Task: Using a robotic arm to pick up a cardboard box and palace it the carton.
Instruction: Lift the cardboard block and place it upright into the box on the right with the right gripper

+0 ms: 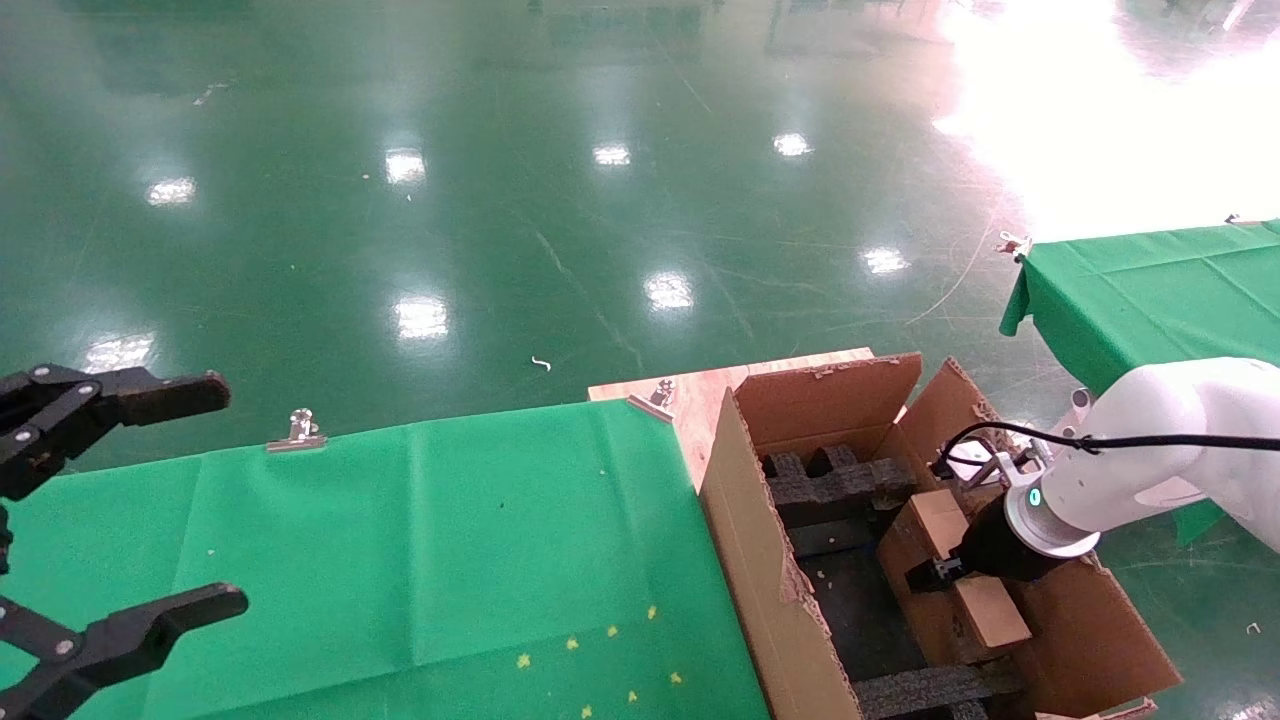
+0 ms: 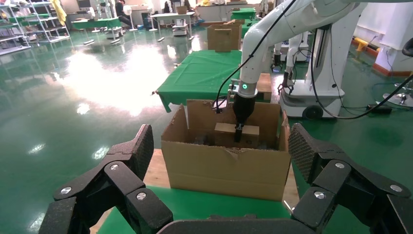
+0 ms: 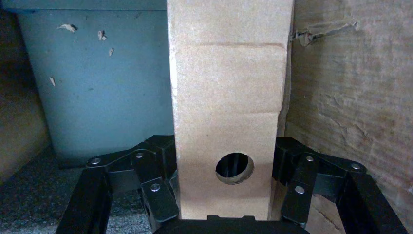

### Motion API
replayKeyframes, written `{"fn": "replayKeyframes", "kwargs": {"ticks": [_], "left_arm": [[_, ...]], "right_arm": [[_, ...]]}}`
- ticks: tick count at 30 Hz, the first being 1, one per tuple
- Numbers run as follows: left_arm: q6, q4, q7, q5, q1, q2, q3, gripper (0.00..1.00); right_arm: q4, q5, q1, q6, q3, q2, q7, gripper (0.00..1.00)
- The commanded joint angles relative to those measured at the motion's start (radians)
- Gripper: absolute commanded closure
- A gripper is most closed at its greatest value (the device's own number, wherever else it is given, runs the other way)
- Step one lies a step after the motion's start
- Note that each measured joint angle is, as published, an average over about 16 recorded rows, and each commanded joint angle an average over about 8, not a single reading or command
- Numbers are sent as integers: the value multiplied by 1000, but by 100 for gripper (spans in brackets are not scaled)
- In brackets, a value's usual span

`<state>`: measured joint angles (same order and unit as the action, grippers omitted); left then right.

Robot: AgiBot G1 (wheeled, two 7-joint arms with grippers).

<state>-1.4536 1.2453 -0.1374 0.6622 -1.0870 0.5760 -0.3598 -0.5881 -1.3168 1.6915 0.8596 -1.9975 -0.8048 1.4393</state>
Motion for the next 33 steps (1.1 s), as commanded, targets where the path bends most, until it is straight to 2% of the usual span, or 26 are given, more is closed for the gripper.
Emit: {"fn": "replayKeyframes", "kwargs": {"ticks": [1, 5, 6, 33], "left_arm": [[0, 0, 0, 0, 0, 0, 0, 0], [0, 0, 0, 0, 0, 0, 0, 0], [0, 0, 0, 0, 0, 0, 0, 0], [0, 0, 0, 0, 0, 0, 0, 0]], "right_arm": [[25, 10, -3, 7, 6, -9, -19, 50], [42, 18, -7, 15, 9, -16, -32, 2], [45, 19, -8, 17, 9, -17, -35, 0], [7, -7, 30, 7, 2, 11, -19, 0]]}}
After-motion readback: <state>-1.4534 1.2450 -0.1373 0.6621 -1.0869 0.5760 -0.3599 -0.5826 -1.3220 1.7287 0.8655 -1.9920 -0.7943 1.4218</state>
